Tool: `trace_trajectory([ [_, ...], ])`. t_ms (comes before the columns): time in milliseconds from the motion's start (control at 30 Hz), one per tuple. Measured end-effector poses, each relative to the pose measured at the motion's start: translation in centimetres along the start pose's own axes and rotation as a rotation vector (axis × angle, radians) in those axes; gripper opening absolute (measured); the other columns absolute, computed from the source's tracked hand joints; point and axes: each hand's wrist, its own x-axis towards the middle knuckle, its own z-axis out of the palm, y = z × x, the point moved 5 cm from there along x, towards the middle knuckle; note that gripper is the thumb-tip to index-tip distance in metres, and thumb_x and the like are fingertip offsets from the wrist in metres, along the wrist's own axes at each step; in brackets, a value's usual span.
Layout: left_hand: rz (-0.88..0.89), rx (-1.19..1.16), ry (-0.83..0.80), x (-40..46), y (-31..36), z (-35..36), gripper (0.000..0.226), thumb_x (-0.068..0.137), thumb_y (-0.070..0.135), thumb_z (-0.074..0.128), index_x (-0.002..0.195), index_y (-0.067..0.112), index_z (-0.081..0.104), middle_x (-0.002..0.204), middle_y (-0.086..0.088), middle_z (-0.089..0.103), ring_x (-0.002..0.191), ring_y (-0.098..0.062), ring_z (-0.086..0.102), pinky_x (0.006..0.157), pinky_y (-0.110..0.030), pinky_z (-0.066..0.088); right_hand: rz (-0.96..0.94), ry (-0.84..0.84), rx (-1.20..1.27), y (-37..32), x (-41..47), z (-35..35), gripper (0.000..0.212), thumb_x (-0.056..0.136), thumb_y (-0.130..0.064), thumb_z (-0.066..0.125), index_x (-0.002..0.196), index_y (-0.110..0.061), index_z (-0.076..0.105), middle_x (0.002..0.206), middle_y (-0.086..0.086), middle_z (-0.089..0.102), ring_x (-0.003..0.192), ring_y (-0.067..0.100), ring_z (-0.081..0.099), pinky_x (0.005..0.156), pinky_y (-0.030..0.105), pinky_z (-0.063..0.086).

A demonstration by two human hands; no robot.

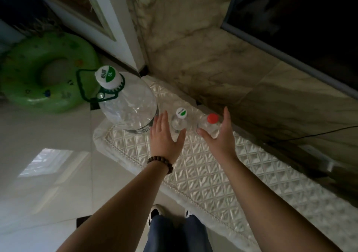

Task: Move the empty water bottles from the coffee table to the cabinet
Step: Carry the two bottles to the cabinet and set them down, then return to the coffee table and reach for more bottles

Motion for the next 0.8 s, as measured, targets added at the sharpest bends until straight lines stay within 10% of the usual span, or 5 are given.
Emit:
trace_trajectory([
  [233,-0.076,0.127,0.046,-7.6,1.6,-9.9,0.075,0.091,0.058,0.037,0.152,0.024,0.008,0.160,0.002,0.009,0.147,-0.016,-0.001,0.120,-0.042,0.003,-0.182,-0.068,-0.172,-7.5,-7.4,-5.3,0.088,0.083,-0.047,0.066,0.150,-0.027,0.012,0.160,0.001,0.012,0.147,0.016,0.010,0.116,0.035,0.024],
  [367,-0.129,0.158,0.136,-11.9,2.0,-15.2,0.074,0.091,0.059,0.035,0.152,0.026,0.009,0.160,0.002,0.009,0.147,-0.017,-0.001,0.119,-0.045,0.004,-0.337,-0.157,-0.229,-11.3,-11.6,-6.4,0.074,0.087,-0.039,0.063,0.149,-0.020,0.026,0.160,0.005,0.009,0.141,0.003,0.006,0.099,-0.005,0.017],
  [500,-0.232,0.161,0.265,-15.6,1.7,-18.5,0.074,0.091,0.059,0.035,0.152,0.026,0.009,0.160,0.003,0.009,0.147,-0.016,0.000,0.119,-0.044,0.004,-0.428,-0.255,-0.238,-13.4,-14.2,-6.0,0.071,0.082,-0.061,0.052,0.142,-0.029,0.033,0.160,0.000,0.008,0.147,0.020,0.011,0.109,0.046,0.038],
  [667,-0.385,0.104,0.397,-21.4,1.1,-20.2,0.074,0.091,0.062,0.032,0.152,0.028,0.006,0.160,0.004,0.005,0.147,-0.014,-0.004,0.120,-0.043,0.002,-0.600,-0.304,-0.287,-15.9,-17.0,-5.6,0.059,0.090,-0.035,0.059,0.142,-0.014,0.040,0.157,0.010,0.021,0.146,0.020,0.014,0.115,0.017,0.002],
  [800,-0.575,0.075,0.515,-28.1,-0.5,-20.5,0.073,0.092,0.059,0.034,0.151,0.028,0.004,0.160,0.003,0.005,0.147,-0.015,-0.004,0.120,-0.042,0.001,-0.705,-0.454,-0.255,-16.5,-20.1,-3.6,0.057,0.091,-0.032,0.058,0.142,-0.014,0.040,0.156,0.010,0.023,0.146,0.022,0.017,0.118,0.037,0.020],
])
